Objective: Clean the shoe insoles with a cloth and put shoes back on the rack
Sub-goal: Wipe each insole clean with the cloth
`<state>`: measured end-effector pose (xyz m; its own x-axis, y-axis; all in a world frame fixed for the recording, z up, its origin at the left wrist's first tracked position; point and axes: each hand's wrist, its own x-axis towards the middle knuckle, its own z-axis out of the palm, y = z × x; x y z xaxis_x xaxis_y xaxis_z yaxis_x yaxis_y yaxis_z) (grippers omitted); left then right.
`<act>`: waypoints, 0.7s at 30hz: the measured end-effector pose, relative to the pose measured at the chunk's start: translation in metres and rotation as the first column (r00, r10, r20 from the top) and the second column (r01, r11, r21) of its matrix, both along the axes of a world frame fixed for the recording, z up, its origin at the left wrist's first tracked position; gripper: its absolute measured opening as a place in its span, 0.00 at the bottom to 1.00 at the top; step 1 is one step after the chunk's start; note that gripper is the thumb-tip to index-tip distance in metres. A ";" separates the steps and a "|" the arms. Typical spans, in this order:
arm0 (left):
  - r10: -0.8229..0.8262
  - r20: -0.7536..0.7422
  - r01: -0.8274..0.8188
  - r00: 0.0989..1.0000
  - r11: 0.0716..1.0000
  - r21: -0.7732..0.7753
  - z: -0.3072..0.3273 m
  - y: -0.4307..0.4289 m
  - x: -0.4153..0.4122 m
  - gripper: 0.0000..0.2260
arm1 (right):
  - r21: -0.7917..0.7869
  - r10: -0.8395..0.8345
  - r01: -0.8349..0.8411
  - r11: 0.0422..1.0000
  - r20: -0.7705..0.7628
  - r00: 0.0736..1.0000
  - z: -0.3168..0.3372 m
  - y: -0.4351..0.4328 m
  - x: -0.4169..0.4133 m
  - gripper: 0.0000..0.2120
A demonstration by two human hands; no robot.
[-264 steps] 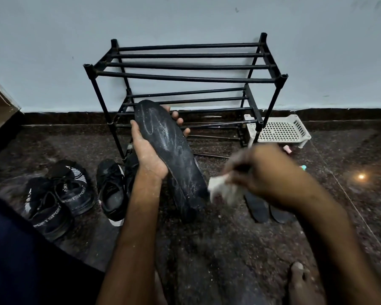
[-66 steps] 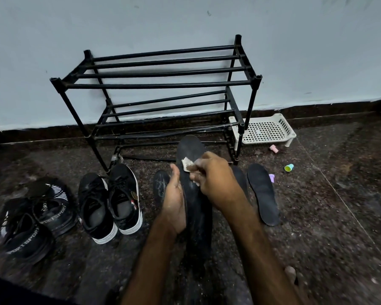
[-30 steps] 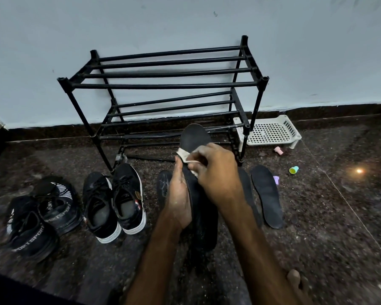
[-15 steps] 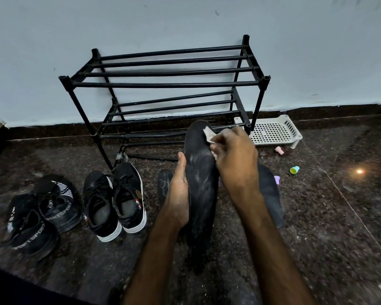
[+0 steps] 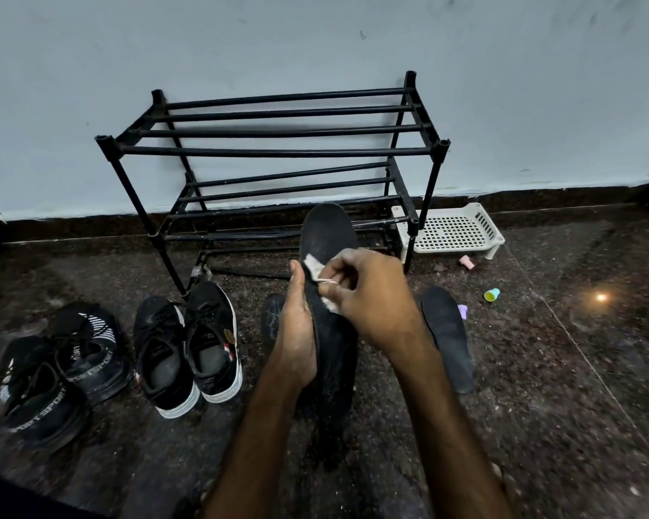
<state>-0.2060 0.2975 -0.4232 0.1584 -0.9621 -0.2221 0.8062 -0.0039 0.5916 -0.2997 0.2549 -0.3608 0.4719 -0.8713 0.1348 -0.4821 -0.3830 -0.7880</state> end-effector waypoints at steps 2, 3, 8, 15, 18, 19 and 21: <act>0.004 0.012 -0.004 1.000 1.000 -0.010 0.003 0.003 0.004 0.32 | 0.009 -0.023 0.022 1.000 0.129 0.991 0.004 0.000 -0.003 0.05; 0.018 0.029 -0.018 0.999 1.000 -0.010 0.005 0.004 0.007 0.32 | 0.016 -0.085 0.083 0.996 0.191 0.978 0.006 -0.004 -0.008 0.06; 0.077 0.055 -0.080 0.996 0.996 0.044 0.008 0.004 0.012 0.31 | 0.091 -0.263 0.247 0.965 0.387 0.884 0.004 -0.019 -0.031 0.13; 0.033 0.020 -0.035 0.999 0.997 0.064 0.004 0.001 0.001 0.33 | -0.298 -0.273 0.339 0.892 0.241 0.931 0.003 -0.009 -0.015 0.13; 0.036 -0.024 -0.035 0.999 0.999 0.042 0.009 -0.001 -0.005 0.29 | -0.375 -0.223 0.231 0.898 0.065 0.973 -0.003 -0.002 0.002 0.11; 0.051 -0.037 -0.049 0.998 0.998 0.034 0.009 -0.001 -0.005 0.28 | -0.323 -0.142 0.147 0.935 0.041 0.989 -0.005 0.001 0.004 0.10; 0.084 -0.067 -0.082 0.994 0.996 0.029 0.007 0.000 0.001 0.29 | -0.196 0.050 -0.047 0.980 0.015 0.999 -0.009 0.002 0.002 0.08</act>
